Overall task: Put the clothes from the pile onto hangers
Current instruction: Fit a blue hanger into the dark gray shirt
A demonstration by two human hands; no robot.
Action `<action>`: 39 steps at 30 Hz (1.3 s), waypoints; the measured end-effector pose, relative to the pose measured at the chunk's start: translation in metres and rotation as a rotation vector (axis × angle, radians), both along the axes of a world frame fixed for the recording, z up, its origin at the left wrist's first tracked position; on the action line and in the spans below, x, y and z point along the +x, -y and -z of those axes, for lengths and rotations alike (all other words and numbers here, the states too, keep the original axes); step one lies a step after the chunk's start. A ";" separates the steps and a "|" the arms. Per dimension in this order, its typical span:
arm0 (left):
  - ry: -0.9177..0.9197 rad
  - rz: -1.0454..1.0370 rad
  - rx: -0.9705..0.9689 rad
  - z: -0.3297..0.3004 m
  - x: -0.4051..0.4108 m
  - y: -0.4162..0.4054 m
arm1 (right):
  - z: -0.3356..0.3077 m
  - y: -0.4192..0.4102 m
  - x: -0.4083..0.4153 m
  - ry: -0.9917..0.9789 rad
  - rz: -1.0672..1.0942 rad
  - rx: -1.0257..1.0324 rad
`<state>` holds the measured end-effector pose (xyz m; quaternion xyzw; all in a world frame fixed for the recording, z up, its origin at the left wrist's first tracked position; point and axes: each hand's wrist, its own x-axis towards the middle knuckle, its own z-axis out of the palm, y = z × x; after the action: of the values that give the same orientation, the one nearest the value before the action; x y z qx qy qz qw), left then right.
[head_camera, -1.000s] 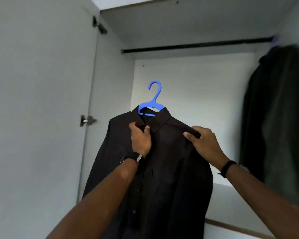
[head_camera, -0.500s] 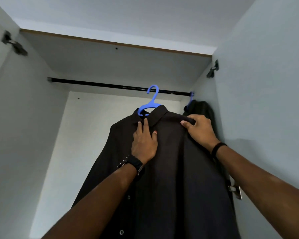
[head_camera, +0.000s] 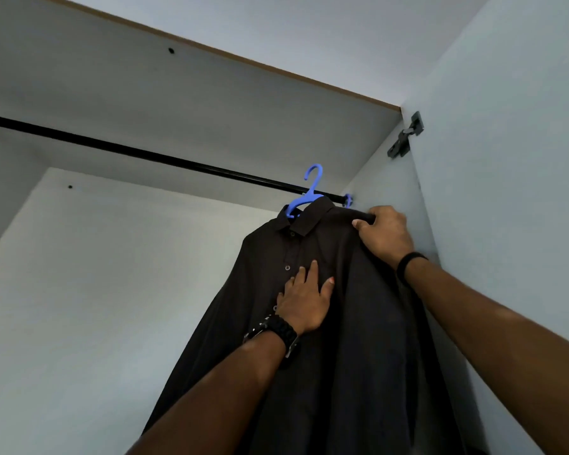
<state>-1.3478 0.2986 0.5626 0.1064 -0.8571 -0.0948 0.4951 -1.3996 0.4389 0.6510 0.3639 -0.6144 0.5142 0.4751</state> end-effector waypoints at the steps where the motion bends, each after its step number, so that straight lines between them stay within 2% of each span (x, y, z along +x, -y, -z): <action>1: 0.009 0.012 0.000 -0.006 -0.010 0.010 | -0.005 0.009 -0.009 0.003 0.015 -0.011; 9: 0.142 0.193 -0.043 -0.033 -0.093 0.076 | -0.042 0.062 -0.076 -0.010 0.195 -0.059; 19: 0.075 0.236 -0.106 -0.042 -0.172 0.112 | -0.068 0.099 -0.131 -0.095 0.365 -0.056; 24: 0.037 0.245 -0.095 -0.057 -0.199 0.116 | -0.088 0.104 -0.155 -0.145 0.378 -0.066; 29: 0.011 0.306 -0.045 -0.066 -0.220 0.116 | -0.109 0.098 -0.170 -0.063 0.413 0.114; 34: 0.009 0.364 0.002 -0.059 -0.227 0.112 | -0.115 0.085 -0.174 -0.019 0.436 0.210; 37: -0.011 0.449 0.056 -0.059 -0.224 0.101 | -0.105 0.073 -0.173 -0.039 0.342 0.236; 39: -0.048 0.513 0.077 -0.062 -0.217 0.088 | -0.100 0.063 -0.170 -0.065 0.254 0.163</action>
<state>-1.5648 0.2104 0.6248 -0.0979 -0.8398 -0.2524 0.4705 -1.5699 0.3757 0.7508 0.3371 -0.6795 0.3862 0.5249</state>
